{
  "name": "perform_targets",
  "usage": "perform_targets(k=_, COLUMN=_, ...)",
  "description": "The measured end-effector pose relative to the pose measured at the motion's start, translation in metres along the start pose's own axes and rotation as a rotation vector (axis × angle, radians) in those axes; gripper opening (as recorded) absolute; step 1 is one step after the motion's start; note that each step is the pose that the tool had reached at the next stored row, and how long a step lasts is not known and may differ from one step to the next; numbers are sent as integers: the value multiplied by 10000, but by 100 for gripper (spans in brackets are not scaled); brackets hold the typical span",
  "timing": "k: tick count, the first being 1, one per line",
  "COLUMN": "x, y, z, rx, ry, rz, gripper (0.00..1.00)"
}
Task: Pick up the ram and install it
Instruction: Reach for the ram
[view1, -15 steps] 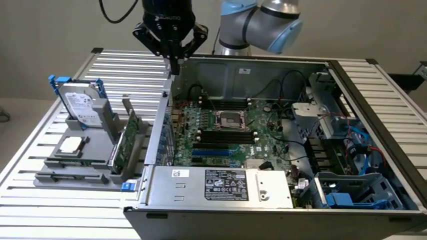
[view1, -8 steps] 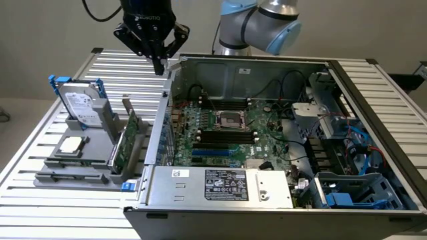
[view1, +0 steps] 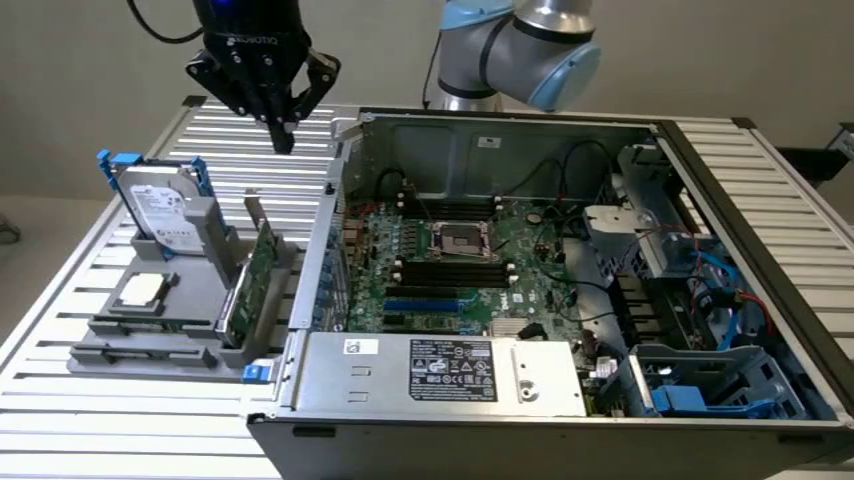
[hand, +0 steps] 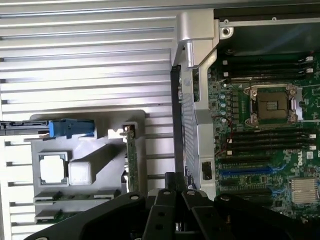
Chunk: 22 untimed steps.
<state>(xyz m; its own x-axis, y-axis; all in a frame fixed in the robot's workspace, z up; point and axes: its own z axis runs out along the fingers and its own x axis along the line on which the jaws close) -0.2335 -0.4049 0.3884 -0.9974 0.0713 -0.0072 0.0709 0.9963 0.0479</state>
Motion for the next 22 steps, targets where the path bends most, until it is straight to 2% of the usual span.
perform_targets(k=8, x=253, y=-101, z=4, rx=10, ry=148, rz=6, gripper=11)
perform_targets(k=12, x=383, y=-181, z=6, rx=12, ry=166, rz=7, gripper=11)
perform_targets(k=22, x=760, y=-390, z=18, rx=12, ry=169, rz=7, gripper=11)
